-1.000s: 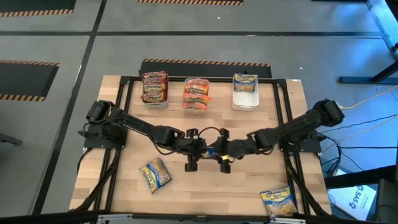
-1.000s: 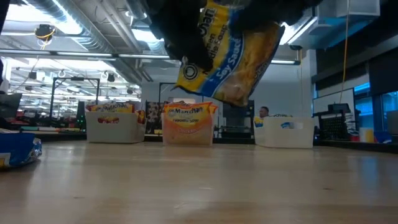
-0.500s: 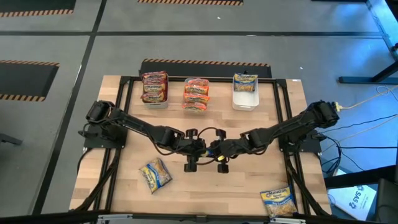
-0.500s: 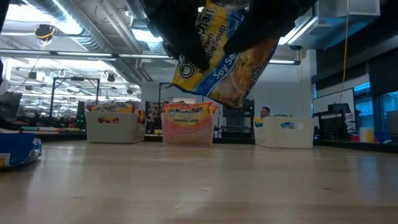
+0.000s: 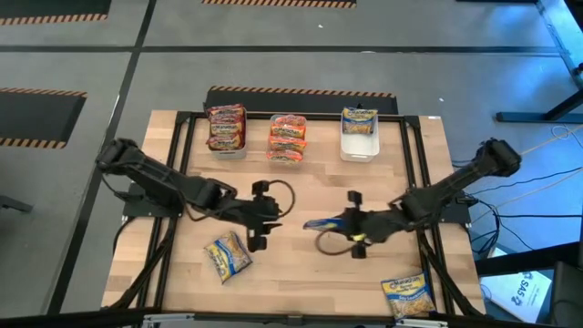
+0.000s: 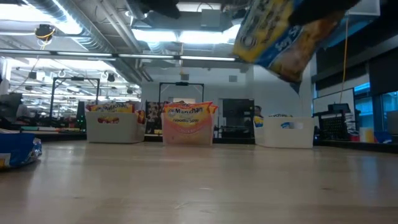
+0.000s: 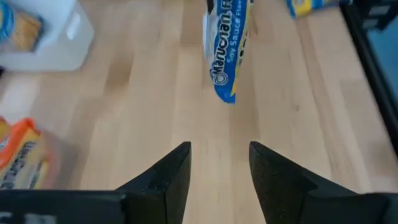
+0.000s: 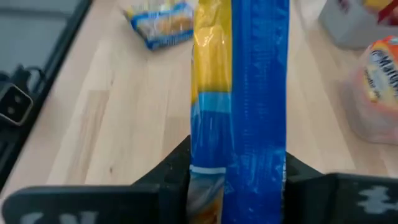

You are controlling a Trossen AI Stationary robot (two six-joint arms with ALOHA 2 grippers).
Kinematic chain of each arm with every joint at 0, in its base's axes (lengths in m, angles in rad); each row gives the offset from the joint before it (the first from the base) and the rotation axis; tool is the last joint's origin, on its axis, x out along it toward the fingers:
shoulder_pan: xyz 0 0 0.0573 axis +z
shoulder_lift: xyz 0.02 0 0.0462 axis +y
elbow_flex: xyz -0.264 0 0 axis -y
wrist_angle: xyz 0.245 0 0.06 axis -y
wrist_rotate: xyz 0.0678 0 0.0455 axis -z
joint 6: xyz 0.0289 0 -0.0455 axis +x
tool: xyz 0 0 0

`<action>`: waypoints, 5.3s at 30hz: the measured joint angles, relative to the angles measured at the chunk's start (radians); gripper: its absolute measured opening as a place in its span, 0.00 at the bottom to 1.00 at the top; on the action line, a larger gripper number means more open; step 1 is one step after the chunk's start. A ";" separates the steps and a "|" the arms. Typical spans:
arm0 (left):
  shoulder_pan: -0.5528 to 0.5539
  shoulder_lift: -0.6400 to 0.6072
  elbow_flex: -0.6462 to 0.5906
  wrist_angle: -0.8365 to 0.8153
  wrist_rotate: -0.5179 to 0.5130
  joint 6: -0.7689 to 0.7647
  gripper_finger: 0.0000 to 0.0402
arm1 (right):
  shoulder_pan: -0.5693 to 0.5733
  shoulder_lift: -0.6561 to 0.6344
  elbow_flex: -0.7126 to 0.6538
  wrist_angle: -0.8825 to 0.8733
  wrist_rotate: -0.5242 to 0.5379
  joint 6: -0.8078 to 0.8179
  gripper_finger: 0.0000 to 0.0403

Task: Sort Maruchan noodles
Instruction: Put the middle blue noodle into the white bin

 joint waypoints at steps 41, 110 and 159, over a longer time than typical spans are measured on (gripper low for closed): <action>0.056 0.101 -0.388 1.231 0.120 0.046 0.58 | -0.061 0.100 -0.408 1.423 0.006 -0.316 0.24; 0.061 0.168 -0.387 0.947 -0.010 0.105 0.34 | -0.231 0.425 0.529 -0.336 -0.295 -0.058 0.21; 0.035 0.013 -0.415 0.705 0.056 0.026 0.37 | -1.345 0.143 0.247 -0.441 -0.513 -1.054 0.21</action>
